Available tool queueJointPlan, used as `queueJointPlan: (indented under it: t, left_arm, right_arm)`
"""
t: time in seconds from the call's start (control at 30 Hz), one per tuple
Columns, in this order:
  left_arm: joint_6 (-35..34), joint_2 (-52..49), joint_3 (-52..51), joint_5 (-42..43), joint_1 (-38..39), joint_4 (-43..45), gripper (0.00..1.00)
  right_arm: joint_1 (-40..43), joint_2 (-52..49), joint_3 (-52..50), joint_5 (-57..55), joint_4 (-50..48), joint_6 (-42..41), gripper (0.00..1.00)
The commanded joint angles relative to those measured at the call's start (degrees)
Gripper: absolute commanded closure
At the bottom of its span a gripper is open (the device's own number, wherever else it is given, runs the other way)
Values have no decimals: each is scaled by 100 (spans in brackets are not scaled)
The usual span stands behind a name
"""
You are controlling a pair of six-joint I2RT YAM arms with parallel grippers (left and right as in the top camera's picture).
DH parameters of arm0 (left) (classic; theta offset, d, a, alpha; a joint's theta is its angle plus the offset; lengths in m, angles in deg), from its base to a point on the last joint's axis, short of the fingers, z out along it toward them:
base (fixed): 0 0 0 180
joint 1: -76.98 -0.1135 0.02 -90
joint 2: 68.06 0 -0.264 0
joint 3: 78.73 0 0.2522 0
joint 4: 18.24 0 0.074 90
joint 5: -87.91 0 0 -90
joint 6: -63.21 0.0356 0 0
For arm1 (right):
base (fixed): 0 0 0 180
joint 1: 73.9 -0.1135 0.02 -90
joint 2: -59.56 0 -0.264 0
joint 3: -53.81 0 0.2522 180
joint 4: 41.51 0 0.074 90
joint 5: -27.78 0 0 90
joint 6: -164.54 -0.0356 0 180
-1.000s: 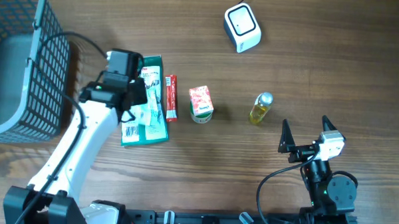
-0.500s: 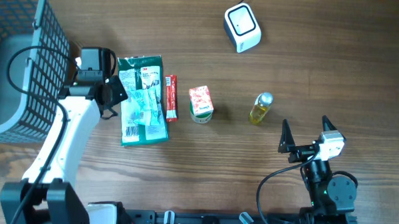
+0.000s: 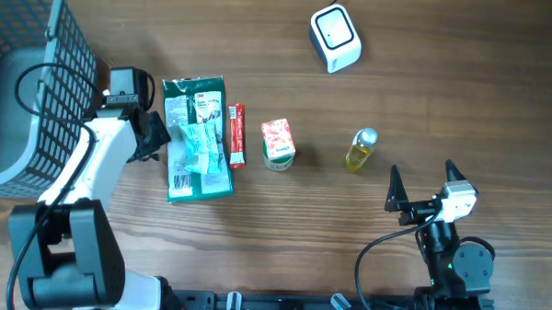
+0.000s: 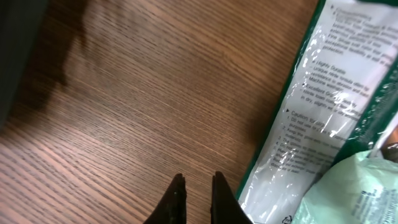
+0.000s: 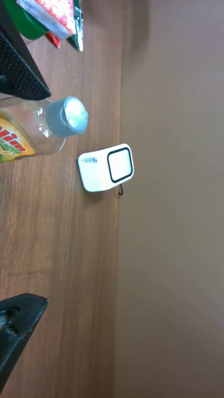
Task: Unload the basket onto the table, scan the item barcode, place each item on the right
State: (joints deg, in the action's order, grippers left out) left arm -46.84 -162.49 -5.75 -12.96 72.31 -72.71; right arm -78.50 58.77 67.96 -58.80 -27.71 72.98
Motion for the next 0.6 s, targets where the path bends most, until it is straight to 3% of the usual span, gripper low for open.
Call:
queueJointPlan:
  t: [0.0,0.4,0.57]
  left_arm:
    - [9,-271,-39,-94,-39,68,92]
    - [7,-588,-289,-109,-37,501,84]
    - [7,-588,-297,-98,-33,529,88]
  right_arm:
    - [17,0,-9,50,-13,48,0]
    - [17,0,-9,50,-13,46,0]
    - [17,0,-9,50,-13,48,0]
